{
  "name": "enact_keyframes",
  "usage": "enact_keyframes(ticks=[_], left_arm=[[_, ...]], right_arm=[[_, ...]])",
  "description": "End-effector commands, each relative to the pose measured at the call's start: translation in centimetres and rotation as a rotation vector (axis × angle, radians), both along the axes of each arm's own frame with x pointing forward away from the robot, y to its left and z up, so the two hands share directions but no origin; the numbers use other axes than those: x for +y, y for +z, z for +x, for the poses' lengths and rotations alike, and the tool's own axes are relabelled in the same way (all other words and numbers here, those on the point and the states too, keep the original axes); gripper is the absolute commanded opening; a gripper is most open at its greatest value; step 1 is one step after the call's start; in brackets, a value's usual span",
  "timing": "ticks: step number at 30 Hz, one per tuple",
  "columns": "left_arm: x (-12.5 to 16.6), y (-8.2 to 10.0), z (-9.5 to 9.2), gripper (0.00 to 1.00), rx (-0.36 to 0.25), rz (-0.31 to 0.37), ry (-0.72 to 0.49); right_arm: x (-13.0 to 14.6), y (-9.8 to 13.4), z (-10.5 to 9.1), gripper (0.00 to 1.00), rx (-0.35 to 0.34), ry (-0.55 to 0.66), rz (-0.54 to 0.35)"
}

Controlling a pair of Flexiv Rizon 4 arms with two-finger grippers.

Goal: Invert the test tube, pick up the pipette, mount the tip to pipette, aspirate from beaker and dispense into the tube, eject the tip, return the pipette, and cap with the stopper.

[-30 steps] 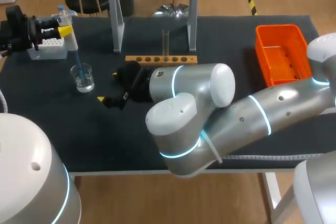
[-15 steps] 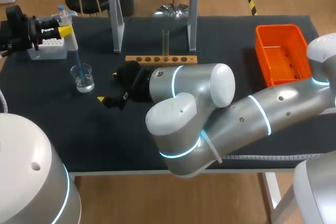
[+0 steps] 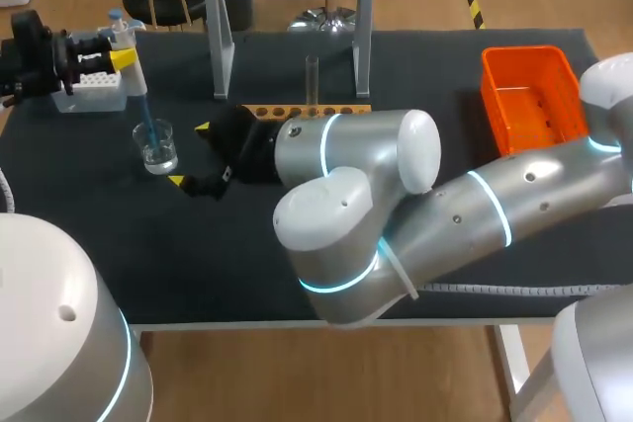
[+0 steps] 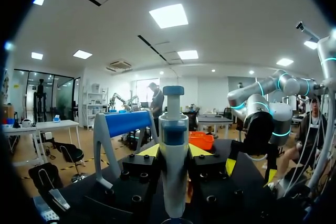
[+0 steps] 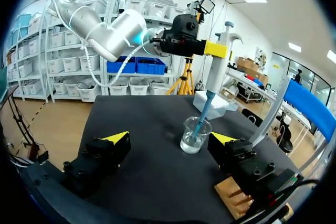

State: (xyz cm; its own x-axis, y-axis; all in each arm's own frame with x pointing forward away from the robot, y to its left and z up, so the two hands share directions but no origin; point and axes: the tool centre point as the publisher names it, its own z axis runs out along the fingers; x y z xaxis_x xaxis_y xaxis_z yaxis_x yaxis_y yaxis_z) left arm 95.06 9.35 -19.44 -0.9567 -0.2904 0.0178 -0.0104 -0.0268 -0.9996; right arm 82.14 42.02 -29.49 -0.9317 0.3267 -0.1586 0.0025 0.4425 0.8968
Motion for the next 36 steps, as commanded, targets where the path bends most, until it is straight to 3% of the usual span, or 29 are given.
enact_keyframes(ticks=[1,17,19,21,23,28,36], left_arm=[[0.1,0.0,0.1,0.00,0.000,-0.001,-0.005],[0.1,0.0,0.1,0.00,0.000,-0.001,-0.005],[0.1,0.0,0.1,0.00,0.000,-0.001,-0.005],[0.1,0.0,0.1,0.00,0.000,-0.001,-0.005],[0.1,0.0,0.1,0.00,0.000,-0.001,-0.005],[0.1,0.0,0.1,0.00,0.000,-0.001,-0.005],[0.1,0.0,0.1,0.00,0.000,-0.001,-0.005]], right_arm=[[-1.3,2.7,0.8,1.00,0.034,0.118,0.000],[-0.2,10.4,1.0,1.00,-0.003,0.293,0.119],[0.1,11.0,1.1,0.82,-0.004,0.303,0.129],[0.4,11.5,1.2,0.56,-0.008,0.313,0.137],[0.7,12.0,1.3,0.45,-0.011,0.324,0.146],[1.5,13.3,1.6,0.00,-0.028,0.343,0.157],[3.0,15.3,2.4,0.00,-0.011,0.385,0.202]])
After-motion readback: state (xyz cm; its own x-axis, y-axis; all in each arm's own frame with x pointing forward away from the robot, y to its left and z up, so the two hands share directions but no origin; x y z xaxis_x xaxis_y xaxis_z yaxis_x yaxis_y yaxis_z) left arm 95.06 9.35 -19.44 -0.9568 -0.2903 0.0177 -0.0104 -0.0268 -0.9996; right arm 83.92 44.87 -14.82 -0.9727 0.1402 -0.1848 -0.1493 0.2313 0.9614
